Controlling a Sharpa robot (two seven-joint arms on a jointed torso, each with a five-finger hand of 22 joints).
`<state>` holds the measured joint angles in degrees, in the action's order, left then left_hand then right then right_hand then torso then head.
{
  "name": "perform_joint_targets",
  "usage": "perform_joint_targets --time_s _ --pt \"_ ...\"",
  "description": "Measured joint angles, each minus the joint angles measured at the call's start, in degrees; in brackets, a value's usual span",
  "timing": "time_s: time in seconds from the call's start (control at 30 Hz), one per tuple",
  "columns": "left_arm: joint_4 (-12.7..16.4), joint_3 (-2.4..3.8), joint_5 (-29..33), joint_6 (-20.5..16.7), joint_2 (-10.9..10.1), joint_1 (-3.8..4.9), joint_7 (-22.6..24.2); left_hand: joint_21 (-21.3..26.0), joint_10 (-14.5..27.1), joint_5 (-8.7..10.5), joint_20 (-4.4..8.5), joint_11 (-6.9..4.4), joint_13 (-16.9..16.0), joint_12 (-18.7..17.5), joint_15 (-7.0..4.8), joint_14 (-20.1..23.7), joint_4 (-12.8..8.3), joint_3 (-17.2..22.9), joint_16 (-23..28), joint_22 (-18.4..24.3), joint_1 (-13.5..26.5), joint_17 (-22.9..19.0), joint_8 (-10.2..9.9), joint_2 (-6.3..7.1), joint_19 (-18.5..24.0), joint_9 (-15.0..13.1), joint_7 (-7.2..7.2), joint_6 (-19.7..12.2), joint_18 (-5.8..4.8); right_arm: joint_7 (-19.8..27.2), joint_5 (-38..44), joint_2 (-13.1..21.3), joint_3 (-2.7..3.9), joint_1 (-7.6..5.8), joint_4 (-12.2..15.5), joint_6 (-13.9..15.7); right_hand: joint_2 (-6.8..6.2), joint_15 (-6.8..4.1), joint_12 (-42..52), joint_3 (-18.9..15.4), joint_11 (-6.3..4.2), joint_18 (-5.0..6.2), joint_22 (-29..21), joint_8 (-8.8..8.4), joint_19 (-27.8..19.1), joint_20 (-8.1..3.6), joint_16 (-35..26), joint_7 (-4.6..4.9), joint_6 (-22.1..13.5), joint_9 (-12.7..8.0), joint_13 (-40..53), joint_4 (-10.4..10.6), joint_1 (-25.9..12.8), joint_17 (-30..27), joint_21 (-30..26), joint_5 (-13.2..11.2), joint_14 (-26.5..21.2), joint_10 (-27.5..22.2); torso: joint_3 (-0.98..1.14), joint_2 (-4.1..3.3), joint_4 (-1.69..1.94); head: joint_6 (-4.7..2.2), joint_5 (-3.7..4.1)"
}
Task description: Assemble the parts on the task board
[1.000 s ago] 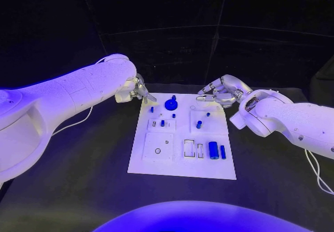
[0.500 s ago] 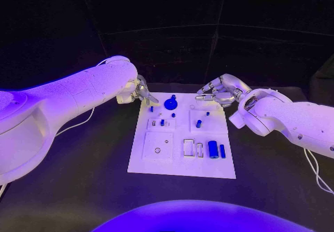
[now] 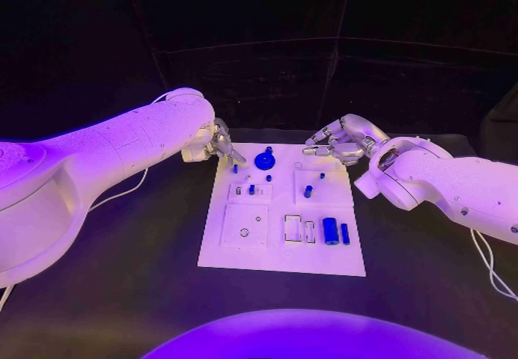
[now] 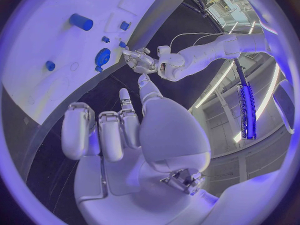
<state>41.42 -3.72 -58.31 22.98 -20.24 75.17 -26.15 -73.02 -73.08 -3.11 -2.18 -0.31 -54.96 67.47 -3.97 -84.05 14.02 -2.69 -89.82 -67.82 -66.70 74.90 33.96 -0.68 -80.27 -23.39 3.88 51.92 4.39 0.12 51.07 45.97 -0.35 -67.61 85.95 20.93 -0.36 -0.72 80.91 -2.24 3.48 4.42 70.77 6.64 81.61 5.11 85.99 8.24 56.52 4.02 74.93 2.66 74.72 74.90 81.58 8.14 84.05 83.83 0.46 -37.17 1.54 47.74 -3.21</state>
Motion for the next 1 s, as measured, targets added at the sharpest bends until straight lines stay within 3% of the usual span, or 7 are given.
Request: perform_joint_targets --time_s 0.43,0.73,1.0 --pt "-0.3 0.00 0.0 0.7 0.2 -0.34 -0.3 0.0 0.0 0.00 0.00 0.00 0.0 0.0 0.00 0.0 -0.4 0.0 0.0 -0.1 -0.2 0.0 0.0 -0.24 0.0 0.2 -0.21 0.2 0.00 0.0 0.0 -0.1 0.00 0.00 -0.1 -0.1 0.00 0.00 0.0 0.0 0.00 0.01 0.0 0.00 0.0 0.00 0.0 0.00 0.0 0.0 0.0 0.0 0.0 0.0 0.0 0.0 0.0 0.0 0.00 -0.01 0.00 0.11 0.06" --pt "-0.6 0.00 0.0 0.8 0.5 -0.61 -0.5 0.0 0.0 0.00 0.01 0.00 0.0 0.0 0.00 0.0 -0.7 0.0 0.0 -0.1 -0.8 0.0 -0.2 -0.29 0.0 0.3 0.00 0.4 0.00 0.0 0.0 -0.1 0.00 0.00 -0.1 -0.1 0.00 0.00 0.0 0.0 0.00 0.00 0.0 0.00 0.0 0.00 0.0 0.00 0.0 0.0 0.0 0.0 0.0 0.0 0.0 0.0 0.0 0.0 0.01 -0.02 0.00 0.05 0.55" --pt "-1.0 0.00 -0.1 0.8 0.6 -0.76 -0.5 0.0 0.0 -0.01 0.01 -0.02 0.0 0.0 0.00 0.0 -1.3 0.2 0.0 -0.1 -1.7 0.0 -0.5 -1.21 0.0 0.7 -0.21 0.6 0.00 0.0 0.0 -0.1 0.00 0.00 -0.1 -0.1 0.00 0.00 0.0 -0.2 0.00 0.00 0.0 0.00 0.0 0.00 0.0 0.00 0.0 0.0 0.0 0.2 0.0 0.0 0.0 0.0 0.0 0.0 0.02 -0.02 0.00 0.05 0.41"
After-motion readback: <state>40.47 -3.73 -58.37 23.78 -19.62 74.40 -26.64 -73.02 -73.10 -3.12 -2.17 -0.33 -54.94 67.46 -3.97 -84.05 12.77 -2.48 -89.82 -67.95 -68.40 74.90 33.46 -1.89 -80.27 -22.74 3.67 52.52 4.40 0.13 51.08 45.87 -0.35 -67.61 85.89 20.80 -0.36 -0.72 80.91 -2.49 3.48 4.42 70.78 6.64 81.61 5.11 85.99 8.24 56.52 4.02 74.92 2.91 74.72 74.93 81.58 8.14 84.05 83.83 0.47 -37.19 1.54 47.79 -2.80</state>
